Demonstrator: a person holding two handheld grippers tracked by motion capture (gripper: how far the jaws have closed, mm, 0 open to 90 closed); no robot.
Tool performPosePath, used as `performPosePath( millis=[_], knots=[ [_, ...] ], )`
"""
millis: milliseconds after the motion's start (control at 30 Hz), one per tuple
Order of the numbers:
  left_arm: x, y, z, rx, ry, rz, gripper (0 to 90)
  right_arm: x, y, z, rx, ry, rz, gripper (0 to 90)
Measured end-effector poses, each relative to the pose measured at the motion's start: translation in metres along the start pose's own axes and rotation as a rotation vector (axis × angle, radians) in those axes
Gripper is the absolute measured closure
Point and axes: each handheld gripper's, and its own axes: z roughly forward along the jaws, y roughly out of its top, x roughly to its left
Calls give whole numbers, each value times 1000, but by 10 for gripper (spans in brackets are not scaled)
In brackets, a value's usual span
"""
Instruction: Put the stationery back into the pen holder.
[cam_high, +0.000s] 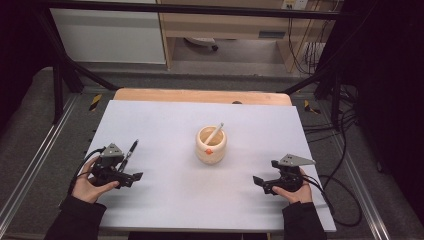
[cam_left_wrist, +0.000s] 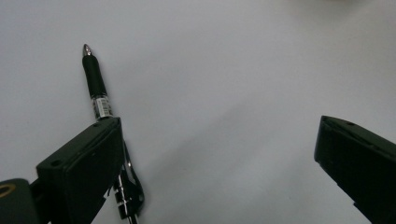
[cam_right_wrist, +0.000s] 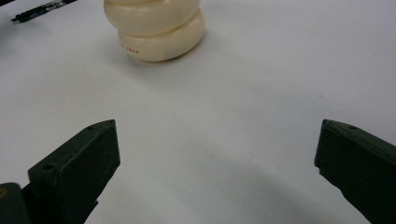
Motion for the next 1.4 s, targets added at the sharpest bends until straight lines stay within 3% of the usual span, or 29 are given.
performPosePath(
  millis=[433, 733, 1033, 1233, 1400],
  knots=[
    [22, 23, 6, 36, 46, -45, 47, 0, -2, 0, 16, 2, -10, 10],
    [40, 35, 18, 102, 93, -84, 96, -1, -3, 0, 22, 1, -7, 11],
    [54, 32, 31, 177, 99, -123, 231, -1, -3, 0, 20, 7, -8, 12],
    [62, 30, 32, 190, 82, -154, 382, -2, -3, 1, 23, 7, -13, 12],
    [60, 30, 34, 215, 74, -150, 487, -1, -3, 1, 28, 9, -9, 12]
  ],
)
